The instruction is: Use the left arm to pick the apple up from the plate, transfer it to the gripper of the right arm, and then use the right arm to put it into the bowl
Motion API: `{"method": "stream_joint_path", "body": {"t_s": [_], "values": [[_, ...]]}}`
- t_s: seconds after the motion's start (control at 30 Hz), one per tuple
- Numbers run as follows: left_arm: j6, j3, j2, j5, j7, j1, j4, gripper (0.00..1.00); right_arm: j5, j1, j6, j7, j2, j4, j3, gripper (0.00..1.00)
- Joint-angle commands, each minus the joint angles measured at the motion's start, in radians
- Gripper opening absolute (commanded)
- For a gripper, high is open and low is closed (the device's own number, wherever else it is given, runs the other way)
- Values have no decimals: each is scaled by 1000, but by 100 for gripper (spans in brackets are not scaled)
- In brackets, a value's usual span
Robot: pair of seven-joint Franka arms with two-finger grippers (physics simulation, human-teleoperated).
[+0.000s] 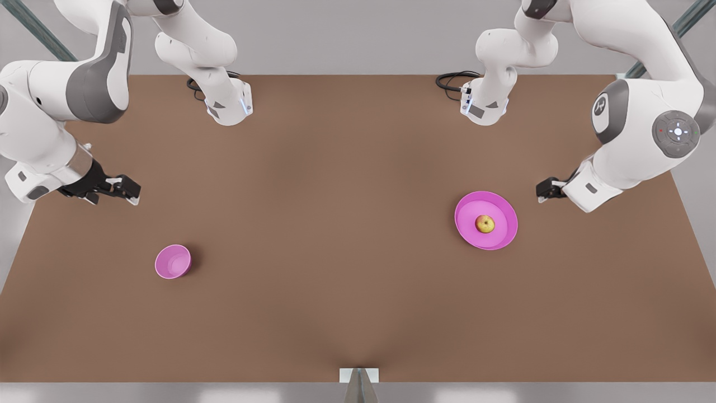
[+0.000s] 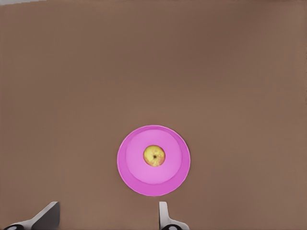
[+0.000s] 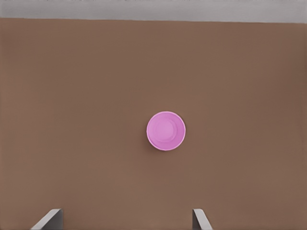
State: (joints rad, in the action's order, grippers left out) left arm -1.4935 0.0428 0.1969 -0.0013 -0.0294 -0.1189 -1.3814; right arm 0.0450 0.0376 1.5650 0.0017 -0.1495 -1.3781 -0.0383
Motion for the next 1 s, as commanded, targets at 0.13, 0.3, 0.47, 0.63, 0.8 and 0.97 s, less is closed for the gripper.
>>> {"method": "stream_joint_path", "body": {"t_s": [0.13, 0.3, 0.47, 0.63, 0.8, 0.97], "values": [[-341, 2, -37, -63, 3, -5, -290, 100, -1, -1, 15, 1, 1, 1, 0, 100], [-879, 2, -97, -72, 0, -8, -749, 100, -2, 1, 17, 0, 1, 1, 0, 100], [-1147, 0, -40, -75, 3, -33, -946, 100, -5, 4, 18, 9, 1, 5, -2, 100], [-1148, 0, 50, -100, 2, -42, -992, 100, 1, 13, 18, -2, -2, 5, -2, 100], [-1192, 0, 125, -100, 3, -48, -1005, 100, -2, 13, 23, 0, -7, 5, -2, 100], [-1235, -1, 167, -100, 3, -56, -1005, 100, -2, 15, 27, 1, -7, 5, -3, 100]]}}
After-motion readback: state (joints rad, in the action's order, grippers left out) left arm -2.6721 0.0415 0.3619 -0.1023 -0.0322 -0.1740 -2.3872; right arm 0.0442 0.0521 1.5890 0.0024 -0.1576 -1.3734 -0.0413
